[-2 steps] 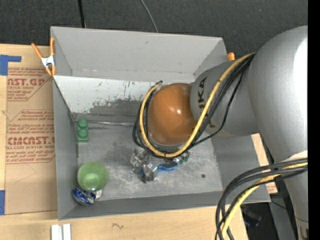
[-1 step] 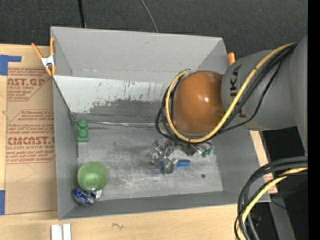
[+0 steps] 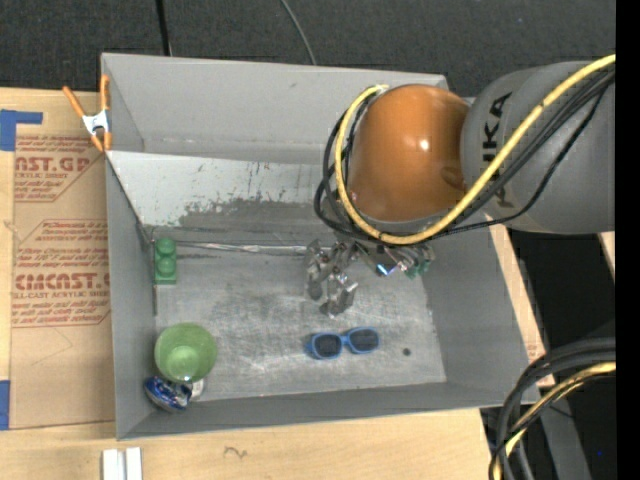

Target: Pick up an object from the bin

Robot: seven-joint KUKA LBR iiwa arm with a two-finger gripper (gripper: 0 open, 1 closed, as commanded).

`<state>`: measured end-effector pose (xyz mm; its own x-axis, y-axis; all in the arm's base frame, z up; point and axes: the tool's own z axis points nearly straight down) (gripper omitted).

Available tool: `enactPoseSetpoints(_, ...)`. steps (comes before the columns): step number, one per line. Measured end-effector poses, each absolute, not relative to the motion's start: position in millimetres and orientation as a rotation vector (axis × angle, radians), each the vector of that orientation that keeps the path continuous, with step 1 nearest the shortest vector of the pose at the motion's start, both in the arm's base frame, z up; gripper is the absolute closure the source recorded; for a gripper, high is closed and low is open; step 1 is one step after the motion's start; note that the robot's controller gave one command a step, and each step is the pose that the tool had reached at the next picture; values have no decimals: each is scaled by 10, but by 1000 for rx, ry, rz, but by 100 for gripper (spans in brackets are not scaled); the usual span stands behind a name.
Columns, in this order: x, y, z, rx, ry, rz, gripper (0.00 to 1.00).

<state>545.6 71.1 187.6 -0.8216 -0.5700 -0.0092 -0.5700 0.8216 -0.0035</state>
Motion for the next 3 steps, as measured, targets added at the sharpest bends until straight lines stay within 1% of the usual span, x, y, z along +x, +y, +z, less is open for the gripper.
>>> enactPoseSetpoints(1,5437,707,1840,-938,2995,1,0)
enactPoseSetpoints(2,5009,512,696,-1077,2941,2,0)
enactPoseSetpoints(3,5195,48,712,-957,2987,1,0)
